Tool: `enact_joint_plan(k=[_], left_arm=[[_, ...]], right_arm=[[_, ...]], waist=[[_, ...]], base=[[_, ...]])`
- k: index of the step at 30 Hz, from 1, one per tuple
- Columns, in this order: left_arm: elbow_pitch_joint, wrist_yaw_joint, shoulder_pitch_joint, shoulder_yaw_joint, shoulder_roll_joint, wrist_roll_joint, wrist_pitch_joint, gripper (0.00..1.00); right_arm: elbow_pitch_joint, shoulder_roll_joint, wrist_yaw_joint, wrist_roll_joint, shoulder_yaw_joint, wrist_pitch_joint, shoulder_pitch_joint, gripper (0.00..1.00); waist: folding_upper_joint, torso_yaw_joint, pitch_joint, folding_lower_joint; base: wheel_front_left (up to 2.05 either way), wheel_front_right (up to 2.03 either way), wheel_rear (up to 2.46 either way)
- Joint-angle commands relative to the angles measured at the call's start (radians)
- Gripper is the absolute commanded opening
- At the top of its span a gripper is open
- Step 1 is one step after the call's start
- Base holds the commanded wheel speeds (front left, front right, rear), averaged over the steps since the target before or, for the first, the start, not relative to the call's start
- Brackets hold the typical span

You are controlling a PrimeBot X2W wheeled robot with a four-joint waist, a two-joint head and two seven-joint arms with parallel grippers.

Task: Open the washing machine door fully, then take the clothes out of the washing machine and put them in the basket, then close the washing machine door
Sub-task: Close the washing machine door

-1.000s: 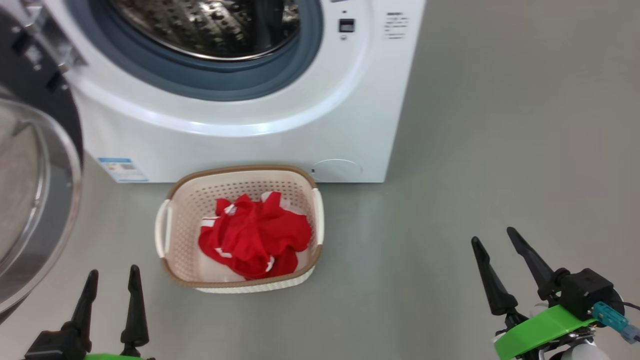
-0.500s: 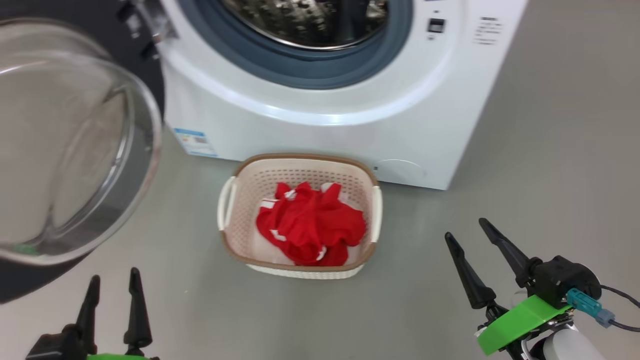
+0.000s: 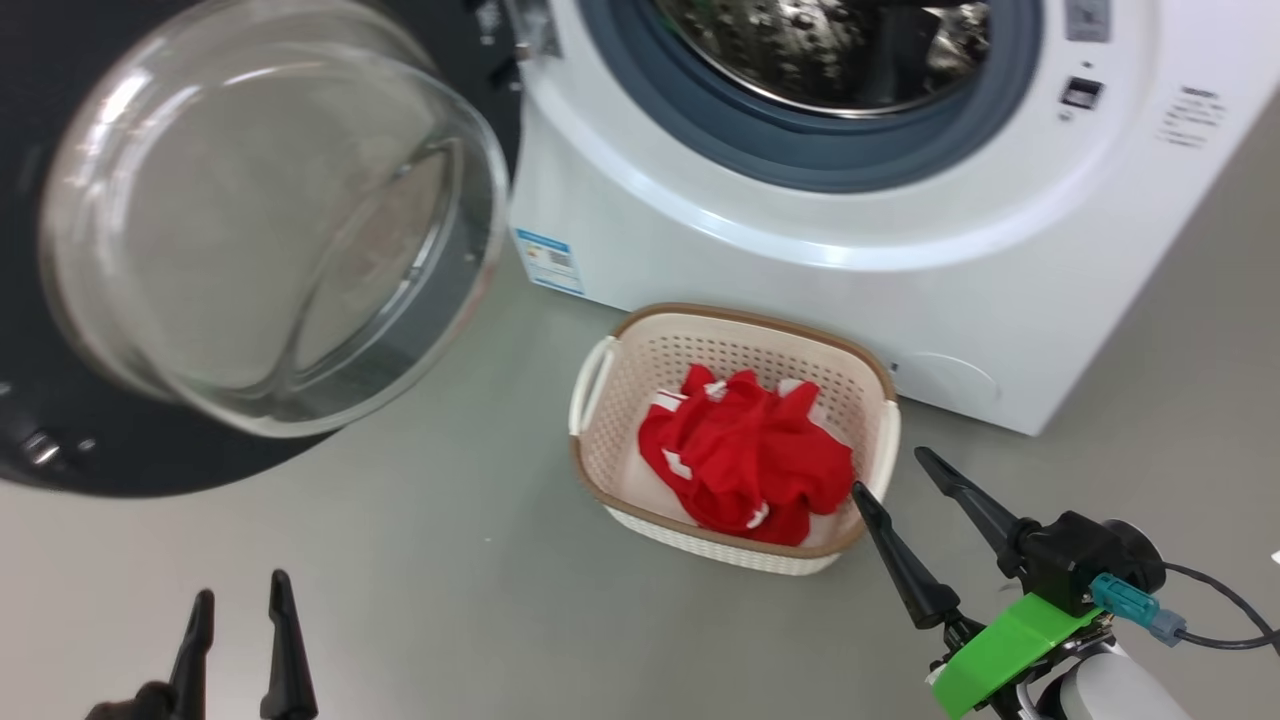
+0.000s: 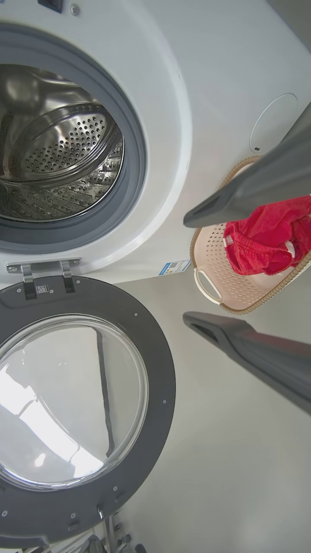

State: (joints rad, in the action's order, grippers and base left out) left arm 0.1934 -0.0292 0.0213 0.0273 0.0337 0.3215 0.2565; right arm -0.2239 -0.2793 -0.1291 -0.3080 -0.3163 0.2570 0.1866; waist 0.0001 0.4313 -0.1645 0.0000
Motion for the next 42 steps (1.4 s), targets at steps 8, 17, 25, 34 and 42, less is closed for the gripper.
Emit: enact_joint_plan(k=[8,17,25,34,42], left_arm=[[-0.049,0.024,0.042,0.022,0.017,0.013,0.005,1.00],[-0.076,0.037,0.057,0.026,0.017,0.021,0.005,1.00],[-0.116,0.029,0.041,0.045,0.017,0.047,0.005,0.07],[-0.306,-0.072,-0.125,0.206,0.059,0.011,0.005,0.00],[-0.227,-0.100,-0.407,0.318,0.265,0.117,0.005,0.00]], right_arm=[[0.011,0.001,-0.002,-0.019,-0.045,0.005,0.017,1.00],[0.005,0.002,-0.002,-0.024,-0.065,0.005,0.032,1.00],[0.007,0.001,-0.002,-0.026,-0.061,0.005,0.028,1.00],[0.019,0.001,-0.002,-0.021,-0.041,0.005,0.012,1.00],[0.029,0.000,-0.002,-0.013,-0.025,0.005,0.002,1.00]], waist=[[-0.0001,0.107,0.047,0.0000],[-0.0001,0.109,0.043,0.0000],[-0.0001,0.109,0.042,0.0000],[-0.0001,0.109,0.029,0.0000],[-0.0001,0.084,0.010,0.0000]], base=[[0.00,0.00,0.00],[0.00,0.00,0.00],[0.00,0.00,0.00],[0.00,0.00,0.00],[0.00,0.00,0.00]])
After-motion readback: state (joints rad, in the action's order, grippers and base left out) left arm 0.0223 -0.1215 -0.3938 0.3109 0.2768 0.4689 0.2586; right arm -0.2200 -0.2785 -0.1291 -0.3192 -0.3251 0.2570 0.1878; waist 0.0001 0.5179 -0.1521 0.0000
